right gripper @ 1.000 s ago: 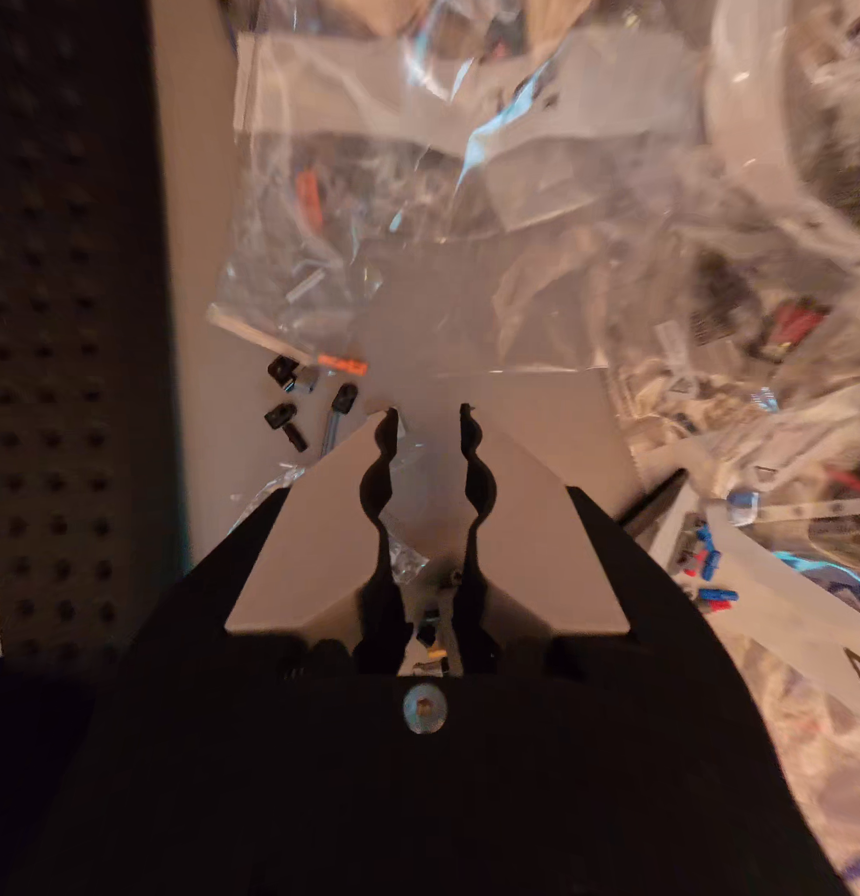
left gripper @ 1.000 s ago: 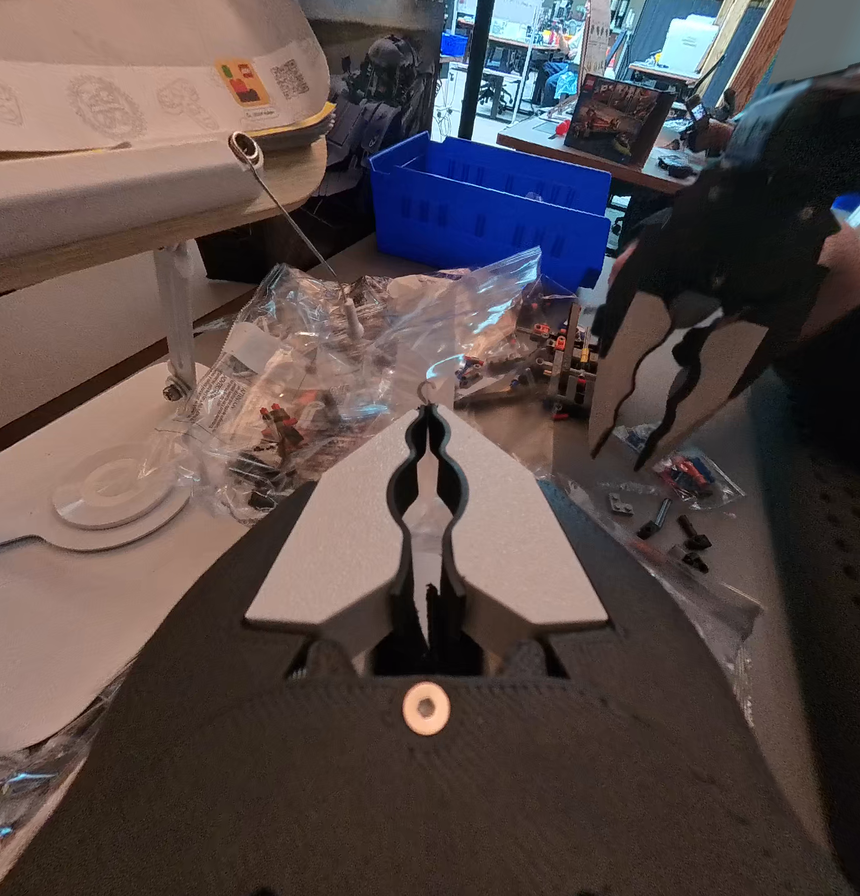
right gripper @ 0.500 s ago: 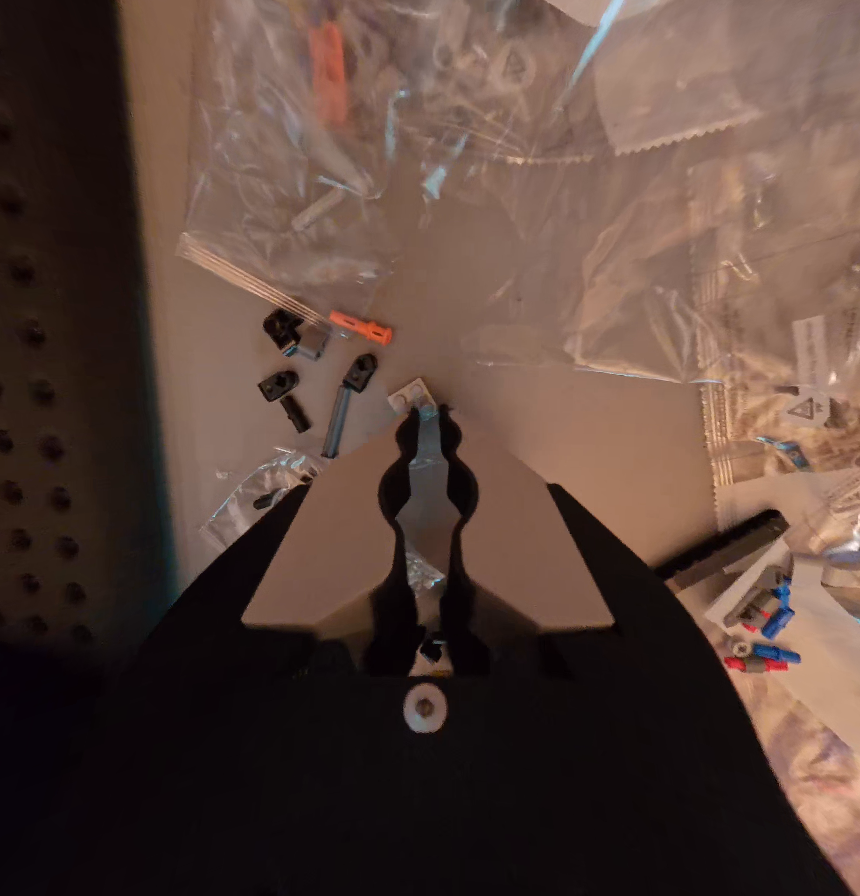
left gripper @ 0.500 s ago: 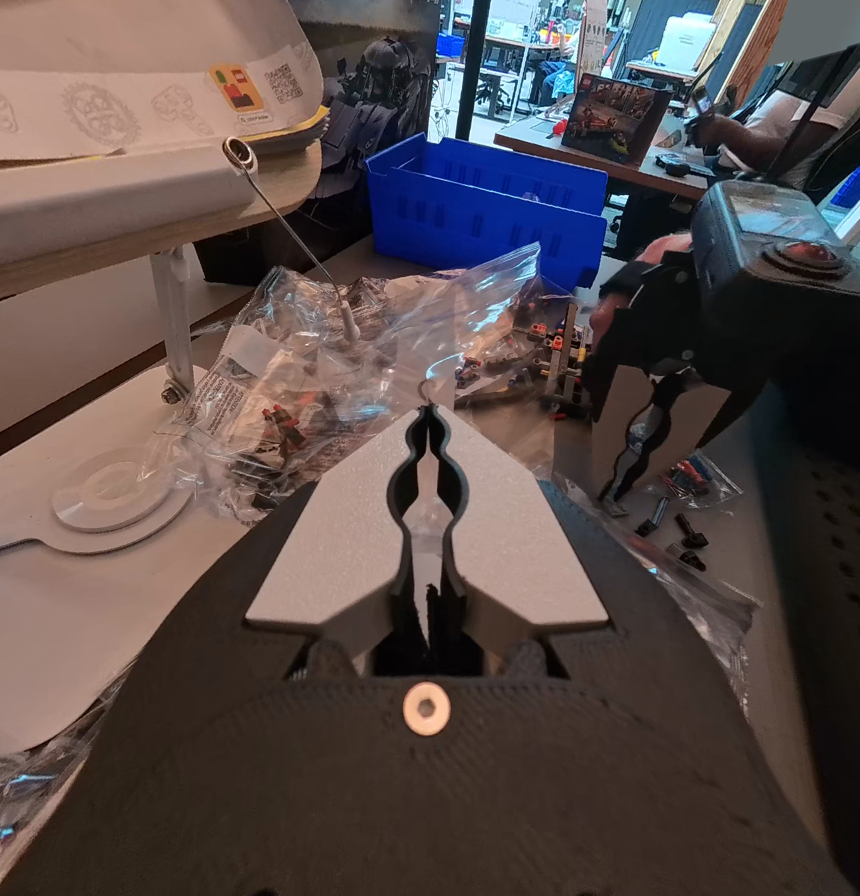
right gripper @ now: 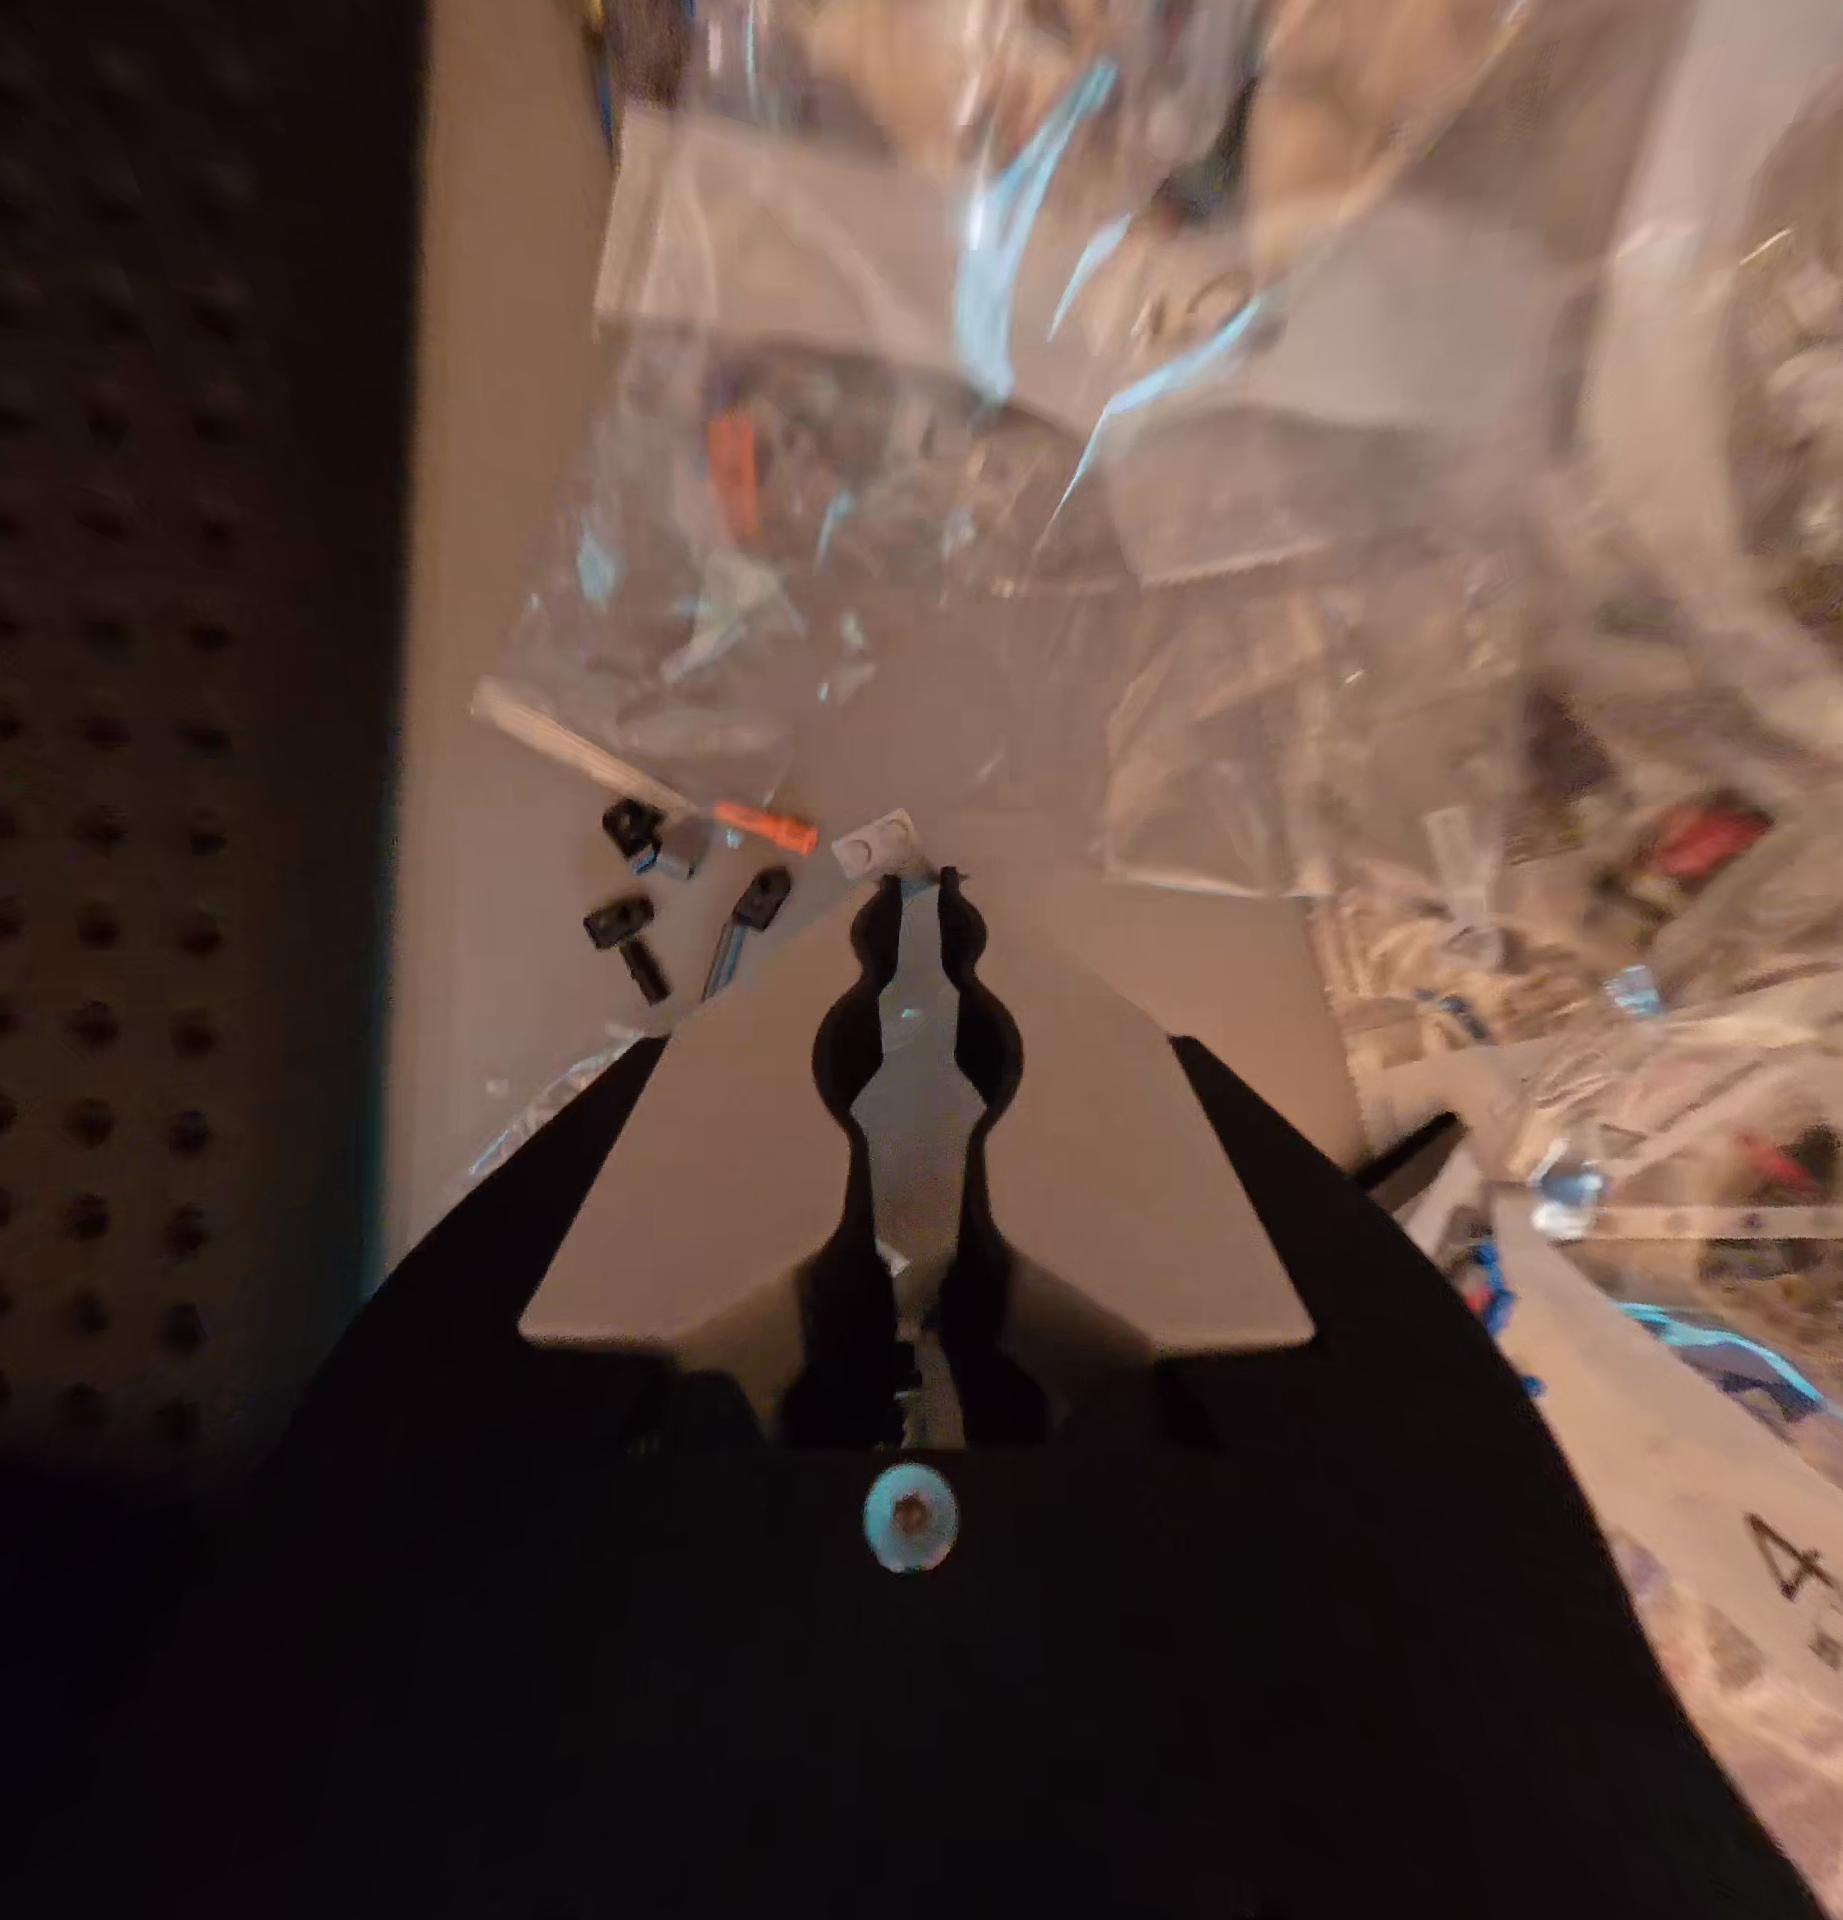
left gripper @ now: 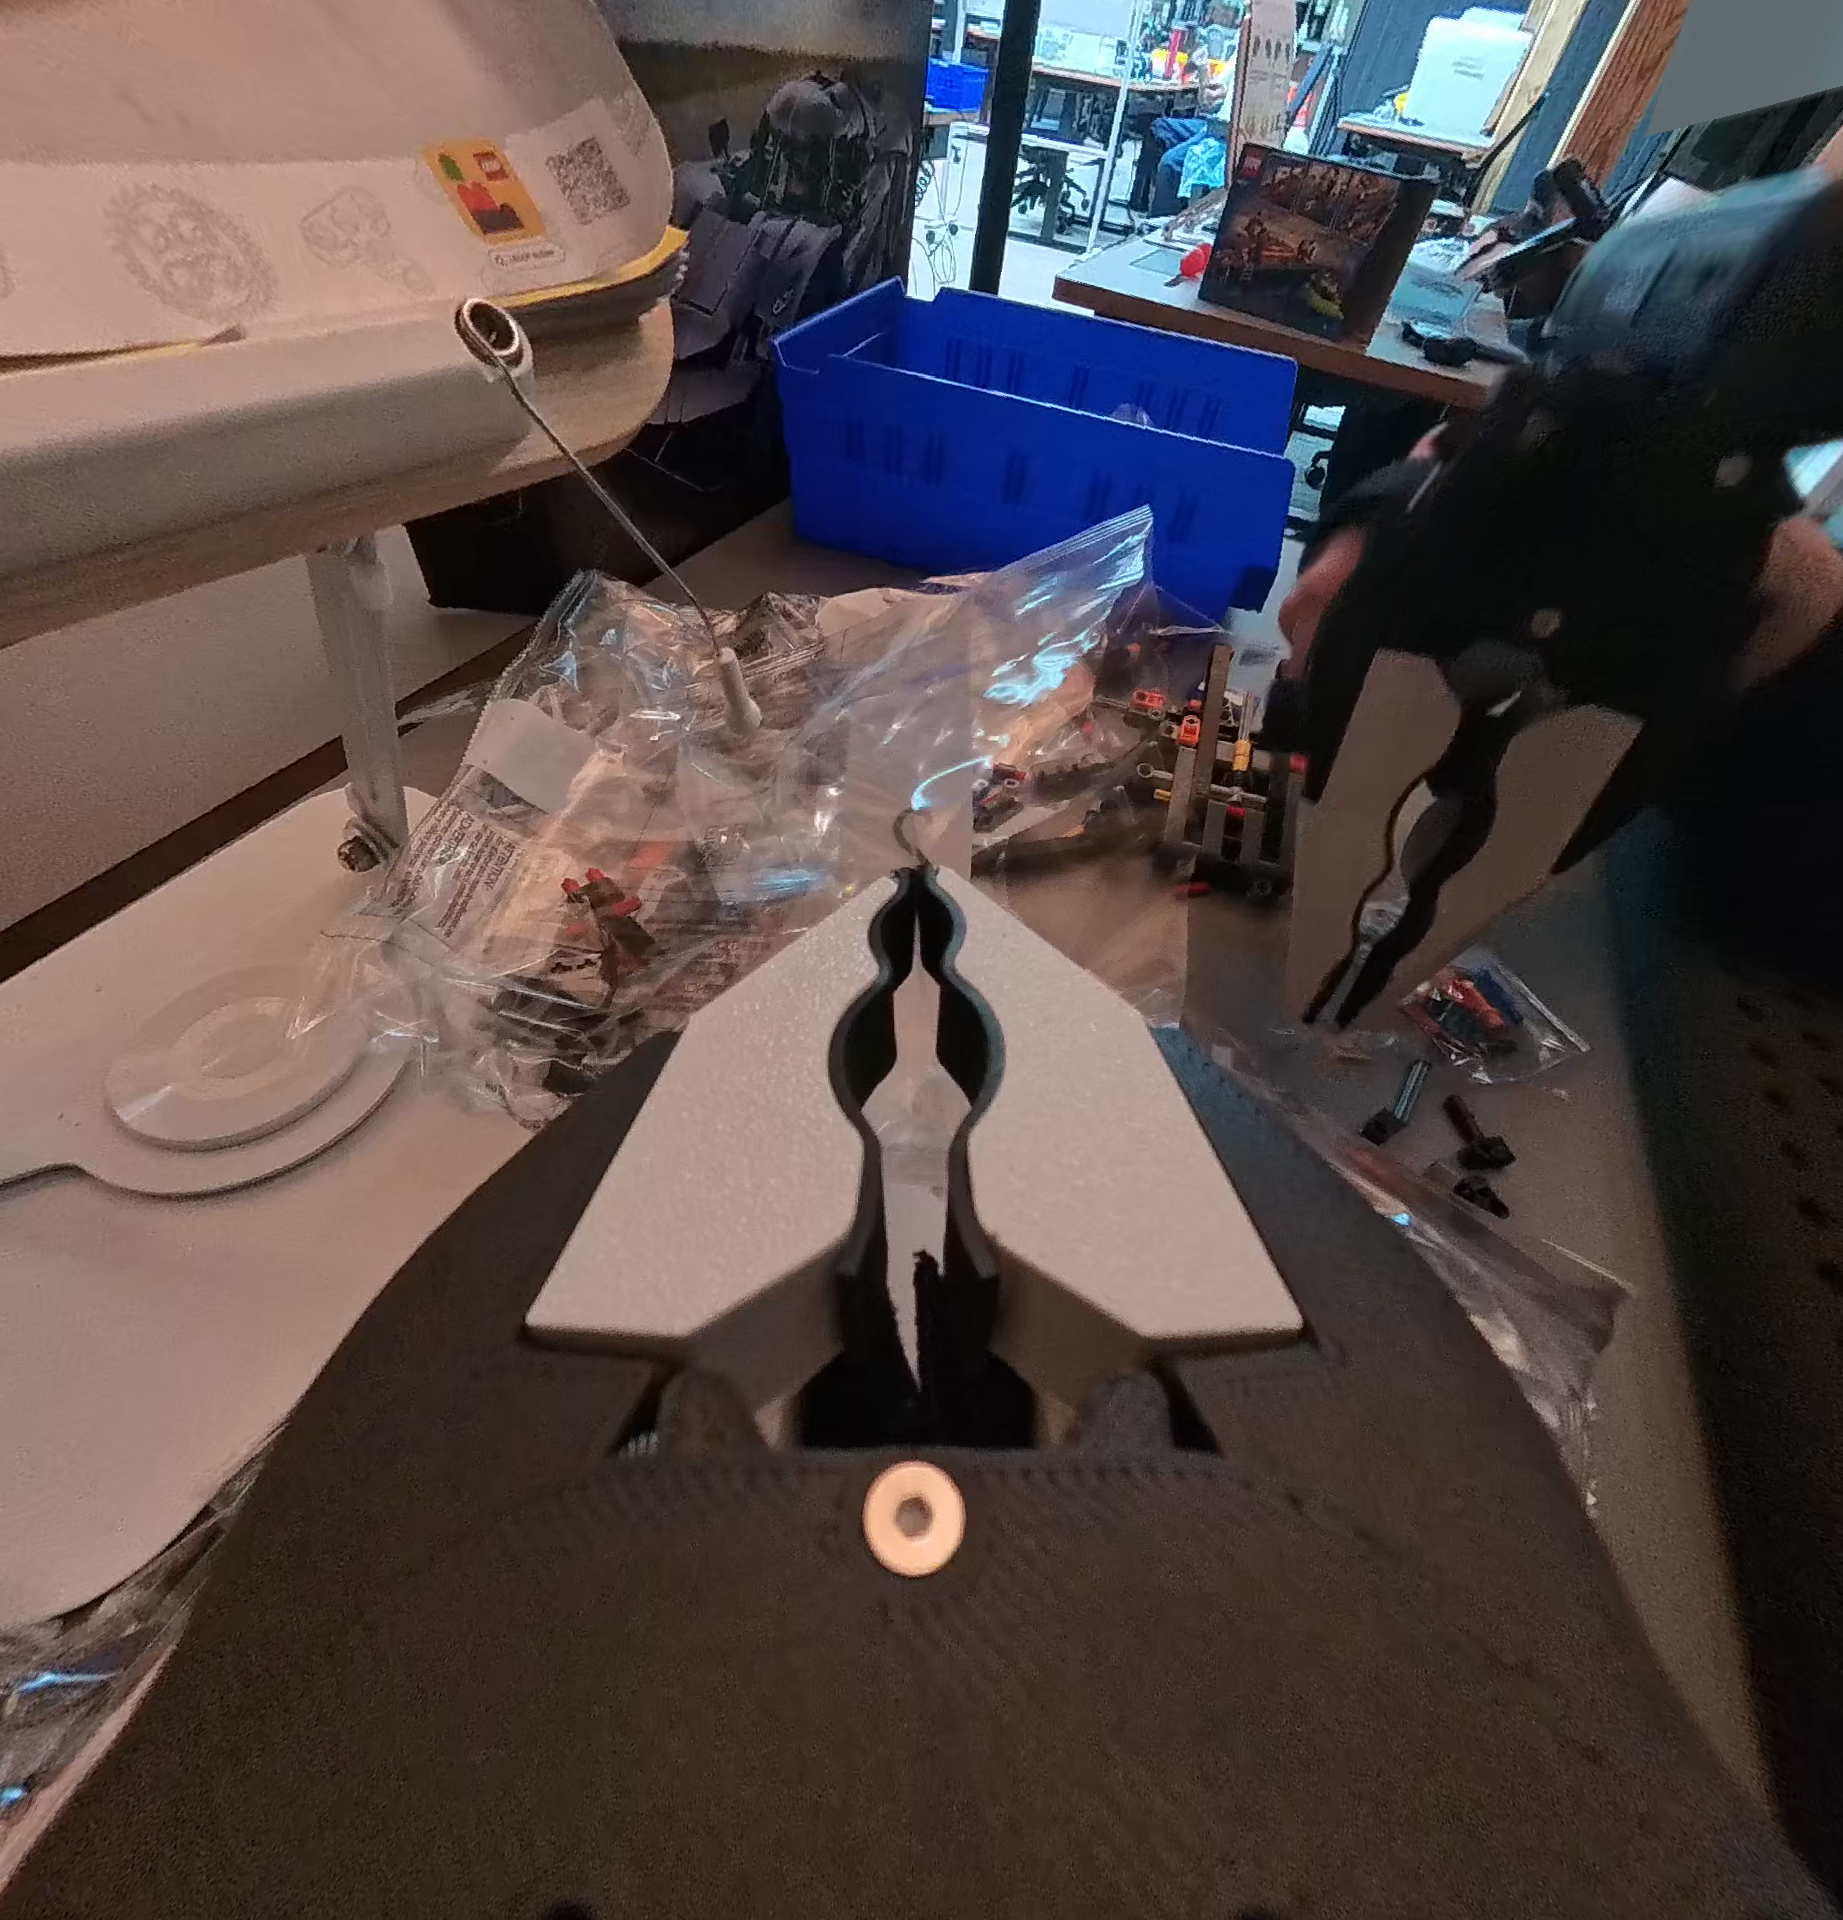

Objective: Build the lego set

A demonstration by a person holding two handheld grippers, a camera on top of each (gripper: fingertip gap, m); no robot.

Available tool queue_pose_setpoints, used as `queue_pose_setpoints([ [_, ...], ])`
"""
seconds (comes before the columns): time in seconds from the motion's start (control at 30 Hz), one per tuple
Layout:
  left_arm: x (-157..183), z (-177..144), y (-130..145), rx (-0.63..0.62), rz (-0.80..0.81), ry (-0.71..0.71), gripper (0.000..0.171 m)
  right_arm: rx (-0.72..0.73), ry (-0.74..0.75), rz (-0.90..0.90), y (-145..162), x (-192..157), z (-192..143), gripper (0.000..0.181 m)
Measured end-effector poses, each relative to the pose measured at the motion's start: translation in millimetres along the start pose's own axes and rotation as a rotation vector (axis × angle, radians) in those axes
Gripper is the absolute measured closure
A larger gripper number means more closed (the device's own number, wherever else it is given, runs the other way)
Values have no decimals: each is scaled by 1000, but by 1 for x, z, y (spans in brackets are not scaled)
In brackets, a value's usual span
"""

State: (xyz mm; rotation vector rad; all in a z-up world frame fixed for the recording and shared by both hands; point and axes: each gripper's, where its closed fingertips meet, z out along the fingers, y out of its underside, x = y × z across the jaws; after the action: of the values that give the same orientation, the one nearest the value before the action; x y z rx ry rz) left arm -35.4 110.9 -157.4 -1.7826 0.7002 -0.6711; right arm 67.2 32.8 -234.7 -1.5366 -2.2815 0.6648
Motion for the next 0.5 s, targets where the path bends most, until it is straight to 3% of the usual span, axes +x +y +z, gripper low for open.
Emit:
queue_pose_setpoints([
  [0.23, 4, 4, 1, -10, 7, 9, 171, 257, 215, 11, -57, 37, -37, 177],
  [0.5, 8, 8, 3, -19, 7, 22, 171, 263, 379, 92, -71, 79, -31, 177],
])
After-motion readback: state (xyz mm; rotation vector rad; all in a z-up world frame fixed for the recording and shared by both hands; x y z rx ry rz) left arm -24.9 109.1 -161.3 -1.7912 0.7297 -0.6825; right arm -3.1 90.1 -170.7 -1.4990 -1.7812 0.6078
